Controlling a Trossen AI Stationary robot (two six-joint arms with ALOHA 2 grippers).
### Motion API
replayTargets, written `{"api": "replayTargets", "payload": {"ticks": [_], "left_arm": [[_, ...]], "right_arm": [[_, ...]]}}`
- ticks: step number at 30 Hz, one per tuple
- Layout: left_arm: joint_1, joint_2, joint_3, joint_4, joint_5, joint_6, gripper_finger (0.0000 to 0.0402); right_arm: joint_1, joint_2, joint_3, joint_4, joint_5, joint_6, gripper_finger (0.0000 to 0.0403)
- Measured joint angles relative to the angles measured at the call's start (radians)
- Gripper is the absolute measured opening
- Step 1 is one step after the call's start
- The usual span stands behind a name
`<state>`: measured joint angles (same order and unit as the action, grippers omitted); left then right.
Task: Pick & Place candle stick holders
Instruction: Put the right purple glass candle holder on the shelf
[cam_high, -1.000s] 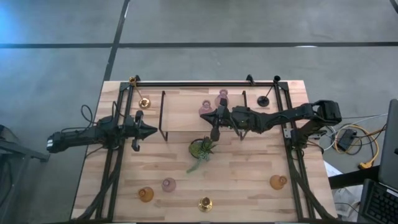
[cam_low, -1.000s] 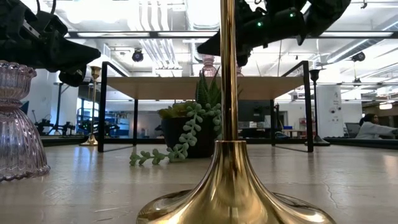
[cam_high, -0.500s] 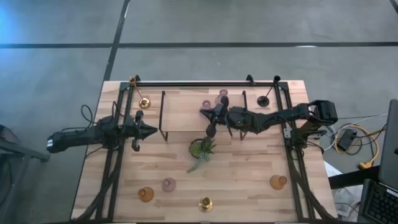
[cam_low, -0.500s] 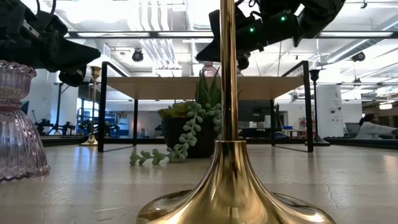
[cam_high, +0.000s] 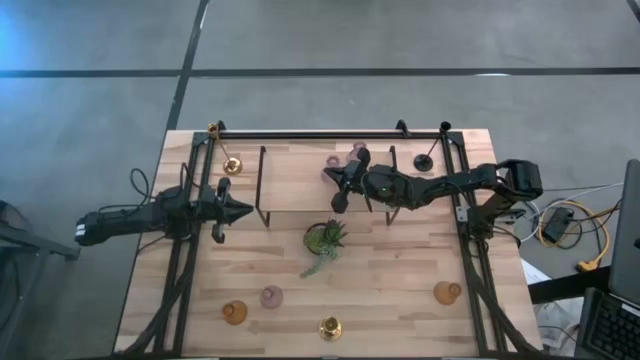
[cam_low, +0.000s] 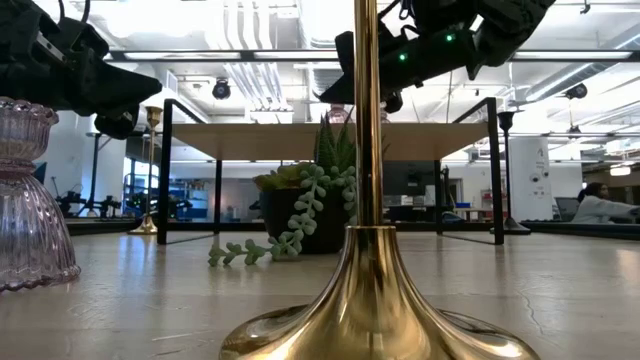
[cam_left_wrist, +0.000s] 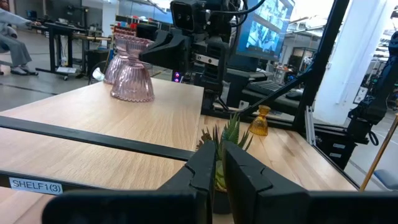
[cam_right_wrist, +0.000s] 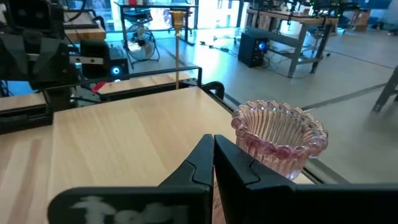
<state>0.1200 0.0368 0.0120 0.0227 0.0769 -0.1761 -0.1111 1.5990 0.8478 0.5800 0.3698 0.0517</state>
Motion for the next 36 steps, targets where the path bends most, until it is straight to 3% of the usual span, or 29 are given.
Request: {"api": "replayTargets", "payload": {"ticks": [10, 16, 19, 26, 31, 36], "left_arm": [[0.0, 0.0, 0.0, 0.0, 0.0, 0.0, 0.0035], [0.0, 0.0, 0.0, 0.0, 0.0, 0.0, 0.0035], [0.0, 0.0, 0.0, 0.0, 0.0, 0.0, 0.0035], [0.0, 0.0, 0.0, 0.0, 0.0, 0.0, 0.0035], [0.0, 0.0, 0.0, 0.0, 0.0, 0.0, 0.0035], [0.0, 0.0, 0.0, 0.0, 0.0, 0.0, 0.0035]], "right_arm": [[0.035, -0.001, 0.0, 0.007, -0.02, 0.083, 0.0008], [0.137, -0.007, 0.088, -0.07, 0.13, -0.021, 0.0008], [0.174, -0.01, 0.223, -0.349, 0.183, -0.078, 0.0008], [0.179, 0.0, 0.618, -1.203, 0.15, -0.142, 0.0008], [0.142, 0.0, 0.842, -1.444, -0.01, -0.24, 0.0008], [0.028, 0.031, 1.026, -1.582, -0.166, -0.281, 0.0008]]}}
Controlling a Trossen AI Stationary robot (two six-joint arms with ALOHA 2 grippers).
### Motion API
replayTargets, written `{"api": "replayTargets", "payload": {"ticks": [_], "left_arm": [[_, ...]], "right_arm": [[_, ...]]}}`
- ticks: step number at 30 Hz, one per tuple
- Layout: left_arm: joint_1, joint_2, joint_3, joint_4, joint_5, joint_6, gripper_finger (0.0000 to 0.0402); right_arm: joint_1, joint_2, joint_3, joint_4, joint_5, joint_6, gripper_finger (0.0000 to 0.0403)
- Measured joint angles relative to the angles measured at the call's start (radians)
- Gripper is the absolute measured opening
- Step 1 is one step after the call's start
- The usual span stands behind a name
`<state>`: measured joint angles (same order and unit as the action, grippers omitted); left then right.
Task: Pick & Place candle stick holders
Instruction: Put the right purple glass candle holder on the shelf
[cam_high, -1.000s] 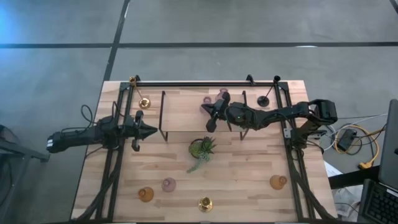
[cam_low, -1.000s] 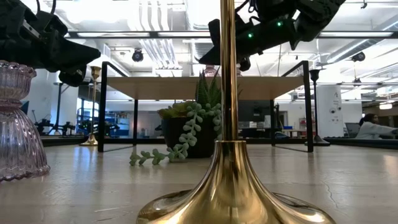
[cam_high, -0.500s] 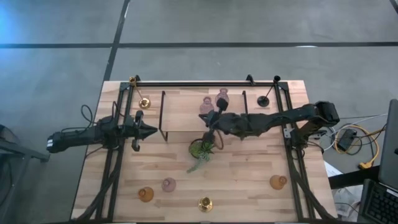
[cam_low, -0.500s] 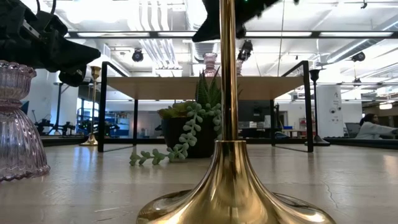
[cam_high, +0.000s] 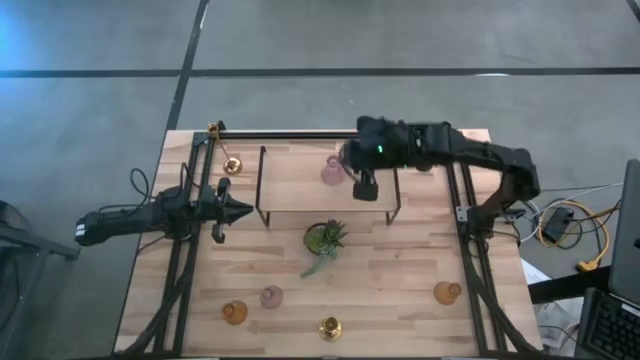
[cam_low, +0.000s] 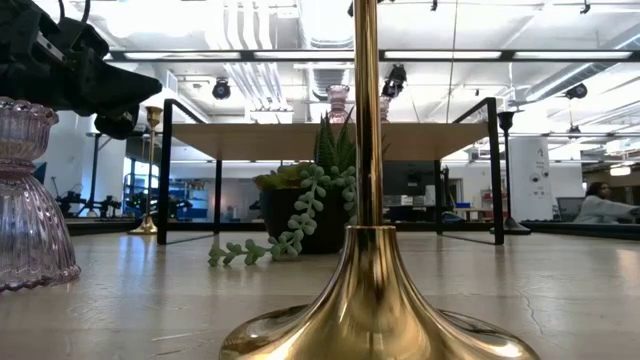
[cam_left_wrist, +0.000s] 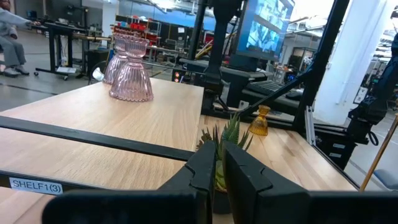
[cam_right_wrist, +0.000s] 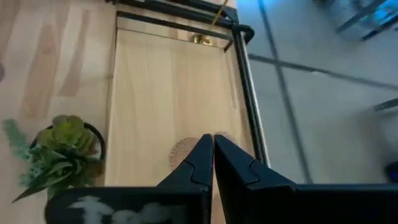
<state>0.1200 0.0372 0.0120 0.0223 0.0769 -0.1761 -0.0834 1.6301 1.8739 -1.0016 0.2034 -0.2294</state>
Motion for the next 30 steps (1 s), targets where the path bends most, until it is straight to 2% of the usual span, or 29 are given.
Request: {"api": "replayTargets", "payload": {"ticks": [3, 7, 15, 19, 26, 30], "left_arm": [[0.0, 0.0, 0.0, 0.0, 0.0, 0.0, 0.0035], [0.0, 0.0, 0.0, 0.0, 0.0, 0.0, 0.0035], [0.0, 0.0, 0.0, 0.0, 0.0, 0.0, 0.0035], [0.0, 0.0, 0.0, 0.0, 0.0, 0.0, 0.0035], [0.0, 0.0, 0.0, 0.0, 0.0, 0.0, 0.0035], [0.0, 0.0, 0.0, 0.0, 0.0, 0.0, 0.0035]], "right_arm": [[-0.067, 0.063, 0.089, -0.081, -0.095, -0.023, 0.0008], [-0.129, 0.176, 0.214, -0.202, -0.17, -0.069, 0.0008], [-0.191, 0.372, 0.47, -0.403, -0.197, -0.144, 0.0008], [-0.216, 0.383, 0.46, -0.379, -0.253, -0.181, 0.0008], [-0.254, 0.397, 0.458, -0.389, -0.264, -0.171, 0.0008], [-0.25, 0.395, 0.458, -0.383, -0.305, -0.171, 0.0008]]}}
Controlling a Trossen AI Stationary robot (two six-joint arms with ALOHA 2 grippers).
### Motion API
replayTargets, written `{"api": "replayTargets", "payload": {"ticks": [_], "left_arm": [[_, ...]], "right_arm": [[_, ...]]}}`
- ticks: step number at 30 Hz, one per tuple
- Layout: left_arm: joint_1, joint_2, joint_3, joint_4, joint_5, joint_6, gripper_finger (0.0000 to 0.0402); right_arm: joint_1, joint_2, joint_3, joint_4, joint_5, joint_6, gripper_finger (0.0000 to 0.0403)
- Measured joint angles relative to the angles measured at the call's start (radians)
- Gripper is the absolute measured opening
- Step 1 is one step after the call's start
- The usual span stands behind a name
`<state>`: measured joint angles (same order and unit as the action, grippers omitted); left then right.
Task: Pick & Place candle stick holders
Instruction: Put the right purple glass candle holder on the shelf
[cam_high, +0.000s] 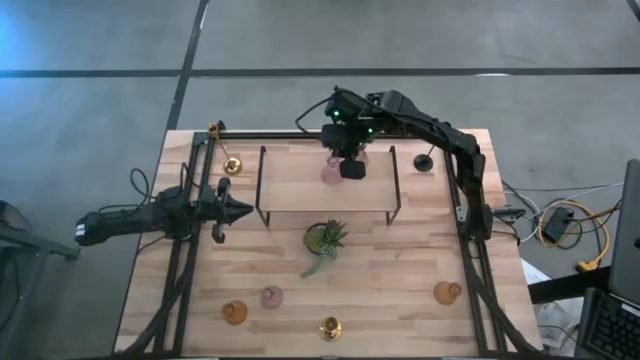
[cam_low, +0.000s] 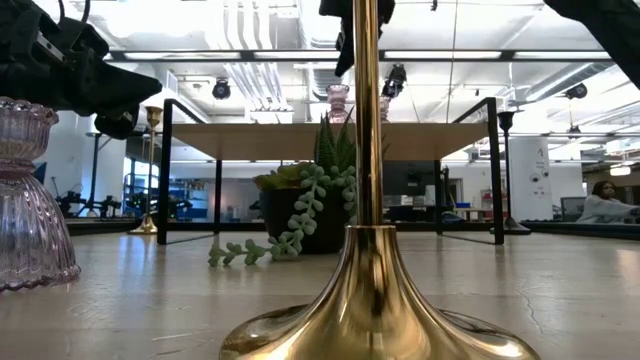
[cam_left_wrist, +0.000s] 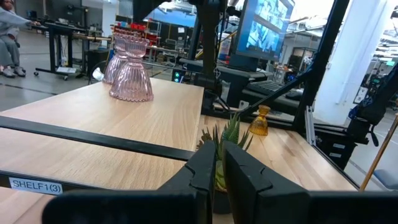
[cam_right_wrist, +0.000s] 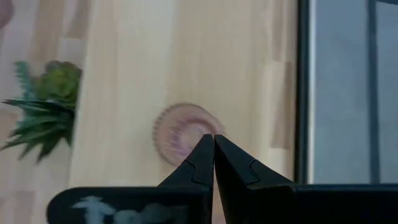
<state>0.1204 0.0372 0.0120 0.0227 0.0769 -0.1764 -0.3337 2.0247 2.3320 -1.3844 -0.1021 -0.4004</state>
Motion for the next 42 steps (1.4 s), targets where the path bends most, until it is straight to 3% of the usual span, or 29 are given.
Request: {"api": "replayTargets", "payload": {"ticks": [23, 42], "left_arm": [[0.0, 0.0, 0.0, 0.0, 0.0, 0.0, 0.0035], [0.0, 0.0, 0.0, 0.0, 0.0, 0.0, 0.0035]], "right_arm": [[-0.001, 0.006, -0.132, 0.085, -0.038, 0.006, 0.0008], [-0.054, 0.006, -0.135, 0.134, -0.026, 0.001, 0.0008]]}}
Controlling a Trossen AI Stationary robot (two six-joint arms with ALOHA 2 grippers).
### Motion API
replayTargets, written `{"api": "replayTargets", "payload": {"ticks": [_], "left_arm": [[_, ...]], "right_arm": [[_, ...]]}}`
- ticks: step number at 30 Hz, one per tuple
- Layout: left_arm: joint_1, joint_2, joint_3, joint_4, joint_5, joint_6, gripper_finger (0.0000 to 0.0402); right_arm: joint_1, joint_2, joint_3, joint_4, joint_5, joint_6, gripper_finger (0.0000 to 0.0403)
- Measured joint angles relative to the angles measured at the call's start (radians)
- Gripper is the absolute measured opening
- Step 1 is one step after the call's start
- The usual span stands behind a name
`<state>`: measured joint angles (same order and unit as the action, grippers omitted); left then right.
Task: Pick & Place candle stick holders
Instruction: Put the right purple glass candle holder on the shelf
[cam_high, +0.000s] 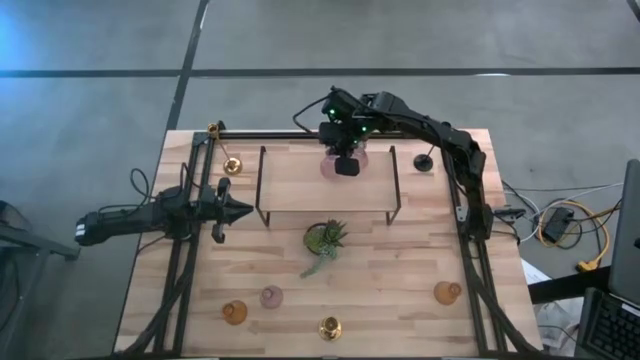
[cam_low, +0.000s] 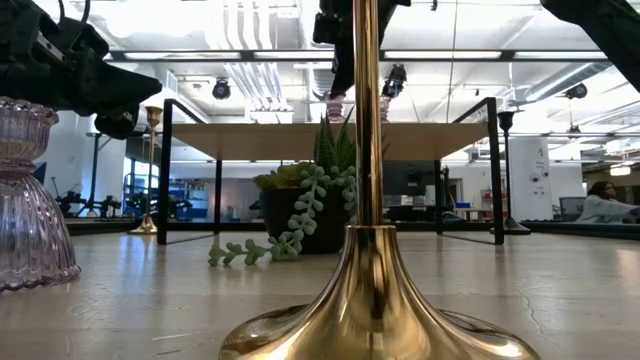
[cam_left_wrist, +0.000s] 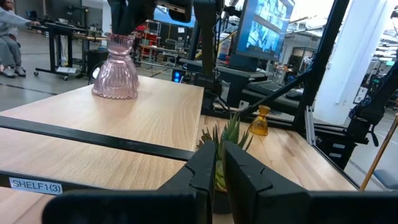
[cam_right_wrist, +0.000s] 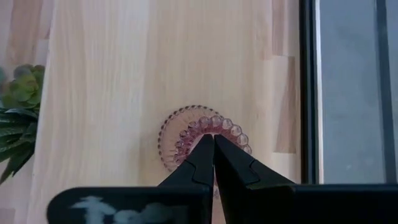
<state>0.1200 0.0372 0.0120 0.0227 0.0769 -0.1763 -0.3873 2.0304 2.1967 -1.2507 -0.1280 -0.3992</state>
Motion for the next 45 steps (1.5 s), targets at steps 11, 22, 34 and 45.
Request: {"api": "replayTargets", "payload": {"ticks": [11, 22, 34, 45], "left_arm": [[0.0, 0.0, 0.0, 0.0, 0.0, 0.0, 0.0035], [0.0, 0.0, 0.0, 0.0, 0.0, 0.0, 0.0035], [0.0, 0.0, 0.0, 0.0, 0.0, 0.0, 0.0035], [0.0, 0.0, 0.0, 0.0, 0.0, 0.0, 0.0035]], "right_arm": [[-0.02, 0.0, 0.0, 0.008, 0.034, -0.001, 0.0008], [-0.023, 0.0, 0.0, 0.016, 0.034, -0.005, 0.0008], [-0.026, 0.0, 0.0, 0.019, 0.034, -0.004, 0.0008], [-0.025, -0.002, 0.0, 0.027, 0.051, -0.002, 0.0008]]}}
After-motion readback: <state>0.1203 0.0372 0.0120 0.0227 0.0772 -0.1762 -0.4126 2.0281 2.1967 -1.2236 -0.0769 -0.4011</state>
